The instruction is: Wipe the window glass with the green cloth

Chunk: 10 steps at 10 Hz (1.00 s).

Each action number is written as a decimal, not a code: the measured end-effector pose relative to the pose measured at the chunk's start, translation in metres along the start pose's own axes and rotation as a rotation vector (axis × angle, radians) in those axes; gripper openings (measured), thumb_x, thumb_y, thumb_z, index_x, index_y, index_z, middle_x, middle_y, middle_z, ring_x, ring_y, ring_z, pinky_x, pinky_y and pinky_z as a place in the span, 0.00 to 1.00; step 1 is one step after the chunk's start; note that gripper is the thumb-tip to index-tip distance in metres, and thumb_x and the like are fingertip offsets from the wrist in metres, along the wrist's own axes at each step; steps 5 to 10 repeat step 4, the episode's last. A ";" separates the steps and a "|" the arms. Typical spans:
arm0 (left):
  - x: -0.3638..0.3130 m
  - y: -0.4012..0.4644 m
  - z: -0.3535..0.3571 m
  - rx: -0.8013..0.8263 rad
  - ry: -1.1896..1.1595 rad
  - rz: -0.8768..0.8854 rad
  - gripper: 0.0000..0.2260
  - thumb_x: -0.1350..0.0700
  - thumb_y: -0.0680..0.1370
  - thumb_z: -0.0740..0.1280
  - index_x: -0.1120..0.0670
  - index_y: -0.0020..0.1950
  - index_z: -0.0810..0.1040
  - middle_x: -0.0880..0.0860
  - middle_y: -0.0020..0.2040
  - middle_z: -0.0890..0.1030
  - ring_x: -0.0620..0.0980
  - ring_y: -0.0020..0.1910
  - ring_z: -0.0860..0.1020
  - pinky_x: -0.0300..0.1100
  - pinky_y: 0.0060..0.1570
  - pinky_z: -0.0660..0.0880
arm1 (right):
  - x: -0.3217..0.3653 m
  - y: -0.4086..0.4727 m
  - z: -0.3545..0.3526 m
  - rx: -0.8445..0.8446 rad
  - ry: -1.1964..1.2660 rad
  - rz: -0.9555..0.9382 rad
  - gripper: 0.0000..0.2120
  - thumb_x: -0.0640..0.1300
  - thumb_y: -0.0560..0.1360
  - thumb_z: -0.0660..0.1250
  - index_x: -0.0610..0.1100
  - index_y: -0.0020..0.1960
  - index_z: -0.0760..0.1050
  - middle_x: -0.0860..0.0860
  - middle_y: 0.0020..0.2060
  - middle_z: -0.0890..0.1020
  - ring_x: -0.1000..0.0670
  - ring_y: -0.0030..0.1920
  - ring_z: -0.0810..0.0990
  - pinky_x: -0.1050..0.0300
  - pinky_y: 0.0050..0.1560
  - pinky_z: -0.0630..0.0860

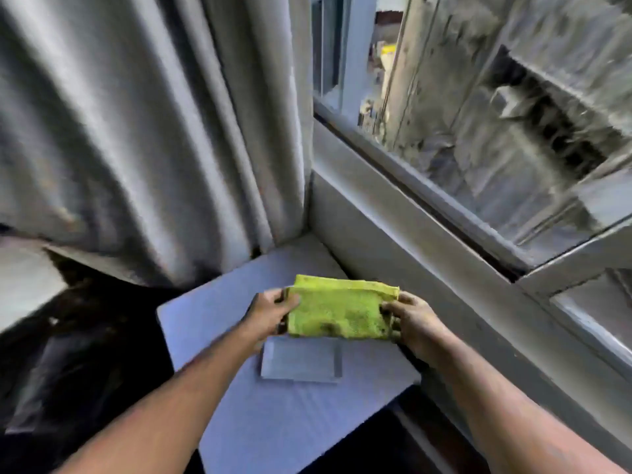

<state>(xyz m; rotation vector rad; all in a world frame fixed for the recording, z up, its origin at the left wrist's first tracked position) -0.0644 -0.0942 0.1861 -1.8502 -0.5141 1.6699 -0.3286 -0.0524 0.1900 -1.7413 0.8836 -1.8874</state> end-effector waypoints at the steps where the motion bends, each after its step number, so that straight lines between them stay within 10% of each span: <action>1: 0.133 0.044 -0.044 -0.094 -0.095 -0.232 0.10 0.63 0.81 0.66 0.62 0.62 0.78 0.57 0.49 0.81 0.50 0.40 0.80 0.42 0.39 0.80 | -0.112 0.076 0.048 -0.069 -0.114 0.196 0.08 0.32 0.79 0.67 0.45 0.49 0.77 0.49 0.37 0.80 0.53 0.32 0.78 0.61 0.29 0.76; 3: 0.254 0.126 -0.072 -0.227 -0.069 -0.270 0.15 0.70 0.76 0.69 0.72 0.63 0.75 0.62 0.47 0.82 0.49 0.35 0.80 0.41 0.40 0.77 | -0.243 0.158 0.066 -0.195 -0.152 0.341 0.07 0.34 0.76 0.73 0.41 0.52 0.78 0.44 0.38 0.81 0.49 0.32 0.80 0.61 0.26 0.78; 4: 0.261 0.138 -0.099 -0.411 0.075 -0.255 0.16 0.67 0.76 0.69 0.65 0.64 0.78 0.64 0.57 0.83 0.57 0.49 0.82 0.44 0.48 0.75 | -0.244 0.164 0.044 -0.414 -0.381 0.271 0.18 0.41 0.75 0.75 0.38 0.62 0.77 0.42 0.46 0.85 0.42 0.43 0.83 0.52 0.45 0.81; 10: 0.261 0.138 -0.099 -0.411 0.075 -0.255 0.16 0.67 0.76 0.69 0.65 0.64 0.78 0.64 0.57 0.83 0.57 0.49 0.82 0.44 0.48 0.75 | -0.244 0.164 0.044 -0.414 -0.381 0.271 0.18 0.41 0.75 0.75 0.38 0.62 0.77 0.42 0.46 0.85 0.42 0.43 0.83 0.52 0.45 0.81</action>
Point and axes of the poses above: each hand's wrist, its own y-axis towards the middle knuckle, its own z-axis out of the palm, x = y × z, the point moved 5 cm from there along y, towards the middle knuckle
